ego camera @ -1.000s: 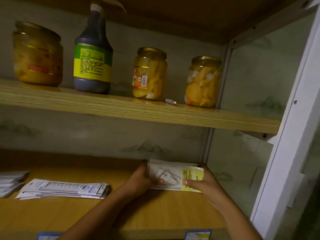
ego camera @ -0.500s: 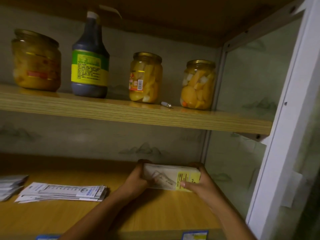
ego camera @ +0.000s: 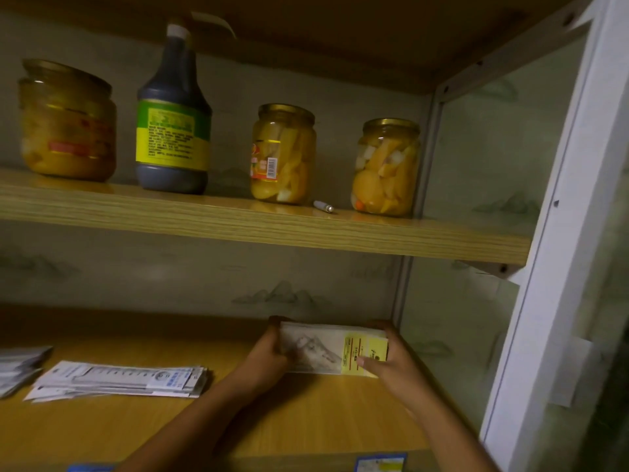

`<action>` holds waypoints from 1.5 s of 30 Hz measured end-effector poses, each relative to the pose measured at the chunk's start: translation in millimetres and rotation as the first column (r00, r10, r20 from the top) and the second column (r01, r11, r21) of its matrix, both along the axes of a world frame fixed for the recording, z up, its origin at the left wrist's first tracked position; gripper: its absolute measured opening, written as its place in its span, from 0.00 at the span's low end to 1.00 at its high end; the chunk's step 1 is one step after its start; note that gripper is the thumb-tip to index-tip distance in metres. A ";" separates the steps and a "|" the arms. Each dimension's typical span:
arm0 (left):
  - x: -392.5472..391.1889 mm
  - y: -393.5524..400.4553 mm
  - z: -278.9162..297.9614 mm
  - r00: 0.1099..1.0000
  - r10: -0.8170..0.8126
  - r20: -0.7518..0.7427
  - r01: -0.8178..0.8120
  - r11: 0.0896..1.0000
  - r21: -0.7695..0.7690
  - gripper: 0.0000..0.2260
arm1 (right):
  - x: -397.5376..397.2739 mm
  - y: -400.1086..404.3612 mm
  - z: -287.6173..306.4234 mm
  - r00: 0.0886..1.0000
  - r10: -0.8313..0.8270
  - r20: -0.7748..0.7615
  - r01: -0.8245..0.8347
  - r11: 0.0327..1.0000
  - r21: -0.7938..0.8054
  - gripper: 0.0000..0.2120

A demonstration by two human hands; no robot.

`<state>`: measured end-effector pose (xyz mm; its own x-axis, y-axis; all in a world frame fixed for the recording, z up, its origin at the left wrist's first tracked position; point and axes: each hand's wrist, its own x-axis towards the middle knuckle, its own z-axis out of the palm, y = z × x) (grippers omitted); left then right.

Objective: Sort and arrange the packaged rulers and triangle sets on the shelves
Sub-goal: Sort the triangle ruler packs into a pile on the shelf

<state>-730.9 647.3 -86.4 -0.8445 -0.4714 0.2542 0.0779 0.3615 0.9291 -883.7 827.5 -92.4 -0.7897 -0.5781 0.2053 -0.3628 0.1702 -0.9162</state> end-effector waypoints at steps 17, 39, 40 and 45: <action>2.1 4.0 -0.5 0.997 0.018 0.072 -0.007 0.989 -0.148 0.32 | -10.8 -3.7 -11.0 0.999 -0.028 -0.019 0.029 0.998 0.058 0.25; -9.4 25.7 14.0 0.911 0.228 0.344 -0.095 0.926 -0.365 0.12 | -4.3 39.6 1.8 0.991 -0.130 -0.045 0.137 0.952 0.273 0.30; -11.4 28.0 16.3 0.897 0.258 0.359 -0.096 0.907 -0.411 0.12 | -5.1 38.6 1.0 0.987 -0.131 -0.092 0.153 0.943 0.297 0.31; -13.8 27.5 19.5 0.831 0.384 0.403 -0.101 0.816 -0.569 0.16 | 1.5 37.0 2.0 0.942 -0.114 -0.317 0.243 0.881 0.405 0.33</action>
<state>-744.7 674.8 -66.9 -0.7932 -0.5988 0.1106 -0.4800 0.7267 0.4914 -882.2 864.5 -90.5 -0.8359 -0.5141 0.1924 -0.5143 0.6112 -0.6016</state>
